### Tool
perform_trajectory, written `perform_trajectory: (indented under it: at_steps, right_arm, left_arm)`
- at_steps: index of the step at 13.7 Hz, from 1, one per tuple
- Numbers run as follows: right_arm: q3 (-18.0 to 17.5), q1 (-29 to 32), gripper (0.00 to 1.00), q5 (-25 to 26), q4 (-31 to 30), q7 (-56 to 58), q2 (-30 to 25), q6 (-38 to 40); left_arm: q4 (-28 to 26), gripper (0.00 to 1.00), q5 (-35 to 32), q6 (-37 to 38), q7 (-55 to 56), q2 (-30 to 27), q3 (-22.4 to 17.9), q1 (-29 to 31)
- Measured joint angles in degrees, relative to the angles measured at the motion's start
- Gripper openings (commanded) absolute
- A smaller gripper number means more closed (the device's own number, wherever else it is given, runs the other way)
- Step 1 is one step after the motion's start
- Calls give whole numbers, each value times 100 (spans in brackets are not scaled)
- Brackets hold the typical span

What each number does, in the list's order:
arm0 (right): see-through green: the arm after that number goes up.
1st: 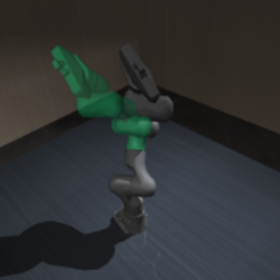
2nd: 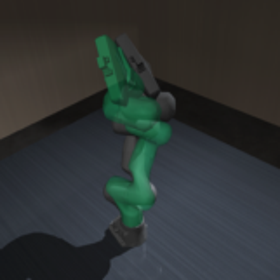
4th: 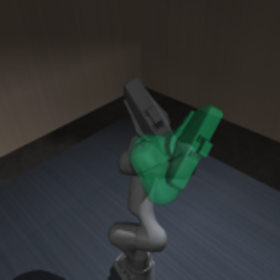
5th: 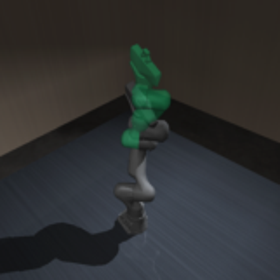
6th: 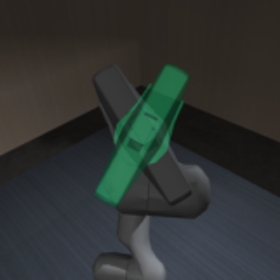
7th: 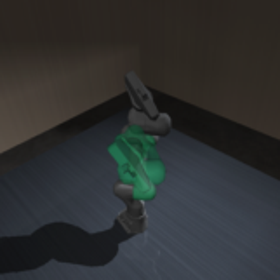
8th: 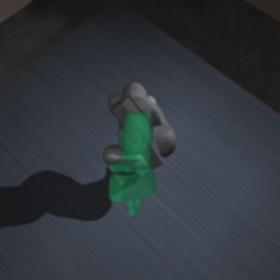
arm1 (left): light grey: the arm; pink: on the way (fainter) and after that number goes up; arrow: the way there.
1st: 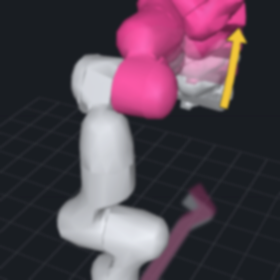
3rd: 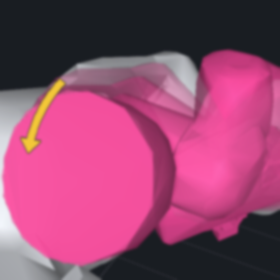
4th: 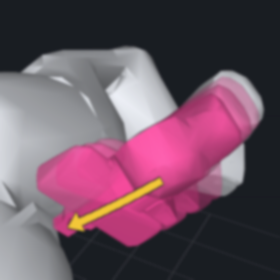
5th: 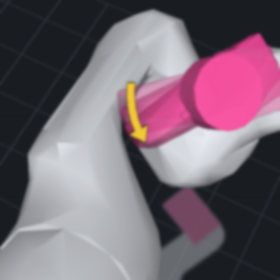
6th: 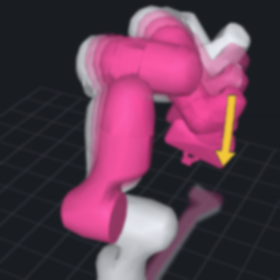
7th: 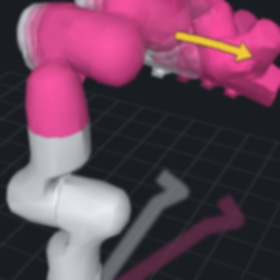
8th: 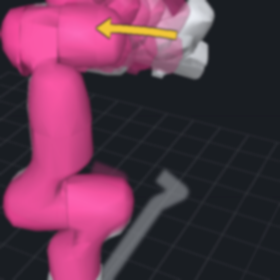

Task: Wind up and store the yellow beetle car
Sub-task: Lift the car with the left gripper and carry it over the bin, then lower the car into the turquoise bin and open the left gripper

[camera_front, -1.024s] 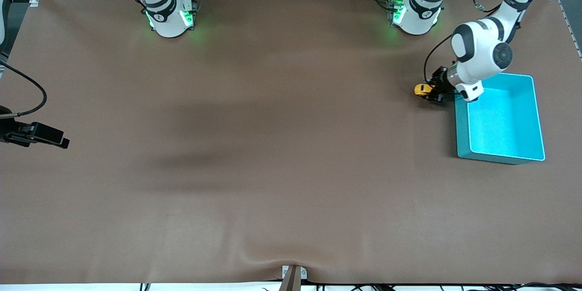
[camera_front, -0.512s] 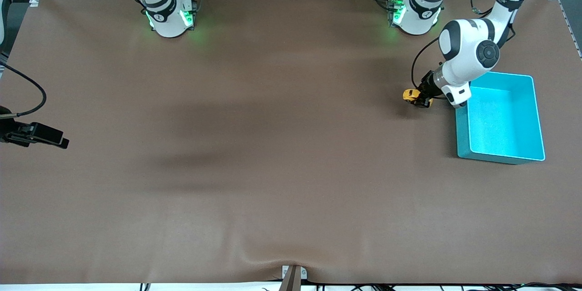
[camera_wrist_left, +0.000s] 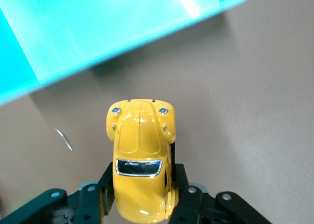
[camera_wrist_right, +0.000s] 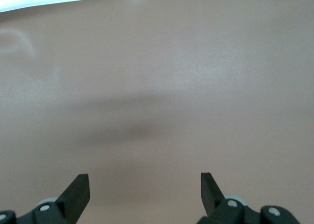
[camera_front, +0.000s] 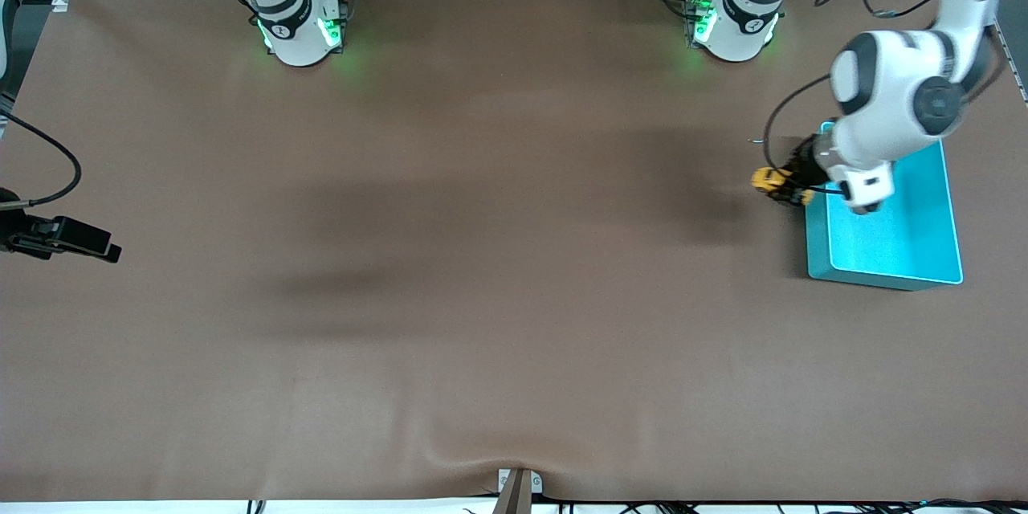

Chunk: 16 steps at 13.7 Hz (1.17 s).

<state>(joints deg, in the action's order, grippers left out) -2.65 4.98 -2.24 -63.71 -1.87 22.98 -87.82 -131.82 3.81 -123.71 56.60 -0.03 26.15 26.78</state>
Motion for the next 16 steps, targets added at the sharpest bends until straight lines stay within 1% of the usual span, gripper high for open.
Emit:
perform_trajectory:
  at_steps: [5, 8, 12, 16]
  right_arm:
    - [-4, -7, 100, 0, -5, 2, 5, 0]
    - [-20, -40, 100, -3, -5, 0, 5, 0]
    - [-23, -43, 100, -5, -5, -1, 5, 0]
    - [-23, -43, 100, -6, -9, -1, 6, 0]
  left_arm:
    - [364, 0, -364, 221, -2337, 51, -29, 1040]
    - [578, 0, -759, 256, -3795, 230, -38, 1519]
    - [797, 0, -1244, 383, -5305, 556, -37, 1812]
    - [1081, 0, -1862, 410, -5985, 1080, -25, 1837]
